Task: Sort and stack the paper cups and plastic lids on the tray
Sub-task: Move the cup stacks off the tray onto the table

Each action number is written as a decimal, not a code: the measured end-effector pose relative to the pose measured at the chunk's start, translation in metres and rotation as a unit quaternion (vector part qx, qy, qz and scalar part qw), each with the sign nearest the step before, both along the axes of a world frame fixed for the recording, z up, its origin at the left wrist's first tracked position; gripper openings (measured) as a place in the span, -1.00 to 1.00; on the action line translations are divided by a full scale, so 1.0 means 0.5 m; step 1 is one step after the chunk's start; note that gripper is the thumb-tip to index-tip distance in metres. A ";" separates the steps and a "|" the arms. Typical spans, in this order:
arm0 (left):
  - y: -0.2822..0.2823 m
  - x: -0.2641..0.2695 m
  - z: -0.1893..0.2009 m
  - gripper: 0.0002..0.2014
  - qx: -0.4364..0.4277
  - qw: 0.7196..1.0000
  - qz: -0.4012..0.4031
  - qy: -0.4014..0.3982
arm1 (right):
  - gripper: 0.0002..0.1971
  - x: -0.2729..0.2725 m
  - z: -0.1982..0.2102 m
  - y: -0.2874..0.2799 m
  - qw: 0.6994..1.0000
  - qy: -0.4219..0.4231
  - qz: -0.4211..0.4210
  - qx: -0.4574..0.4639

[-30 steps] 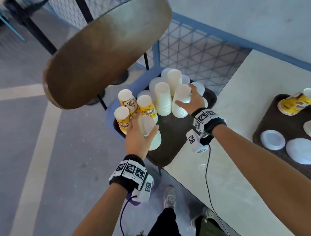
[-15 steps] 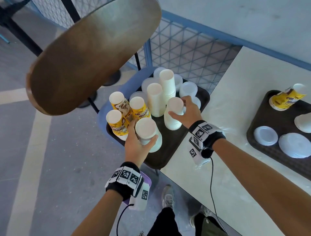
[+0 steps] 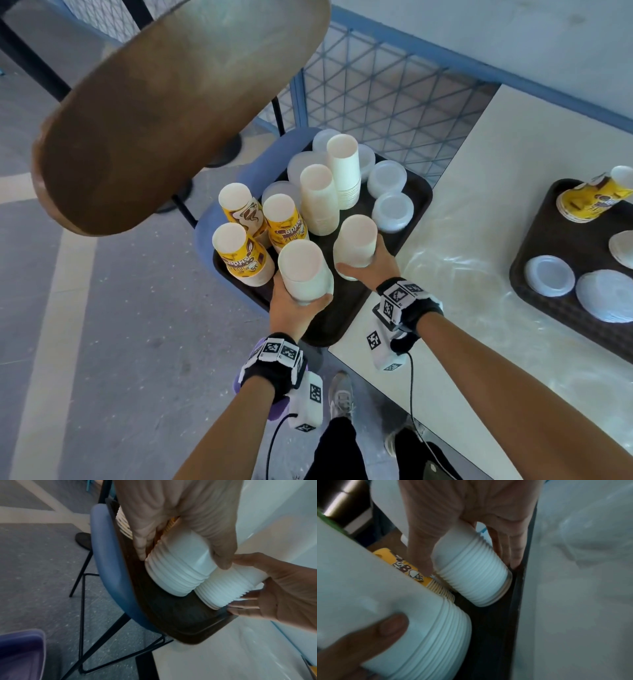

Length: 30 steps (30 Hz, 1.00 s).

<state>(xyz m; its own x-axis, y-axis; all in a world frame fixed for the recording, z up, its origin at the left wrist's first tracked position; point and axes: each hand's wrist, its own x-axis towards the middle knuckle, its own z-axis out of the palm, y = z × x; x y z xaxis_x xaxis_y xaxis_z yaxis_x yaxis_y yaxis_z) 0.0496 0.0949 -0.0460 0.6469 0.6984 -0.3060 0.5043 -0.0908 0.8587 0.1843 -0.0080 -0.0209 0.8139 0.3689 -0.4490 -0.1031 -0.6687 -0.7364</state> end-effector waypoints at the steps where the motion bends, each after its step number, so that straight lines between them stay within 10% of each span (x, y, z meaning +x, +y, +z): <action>1: 0.000 -0.001 -0.003 -0.04 -0.005 1.000 0.000 0.013 | -0.06 0.000 -0.004 0.001 1.000 0.002 -0.005 0.000; 18: -0.013 0.015 0.034 -0.07 0.013 1.000 -0.021 0.017 | -0.11 -0.003 0.032 -0.064 0.988 -0.001 -0.092 0.125; 30: -0.405 0.259 0.151 -0.06 -0.024 0.926 -0.366 -0.086 | -0.18 -0.003 0.122 -0.595 0.888 -0.129 -0.420 0.136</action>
<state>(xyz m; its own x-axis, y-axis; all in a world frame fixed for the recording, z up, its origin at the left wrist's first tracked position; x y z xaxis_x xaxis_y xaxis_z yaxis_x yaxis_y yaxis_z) 0.1794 -0.1077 0.0293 0.9840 0.0417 -0.1733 0.1776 -0.3132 0.9329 0.1829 -0.3055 0.0398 0.9158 -0.3515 -0.1942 -0.2854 -0.2295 -0.9305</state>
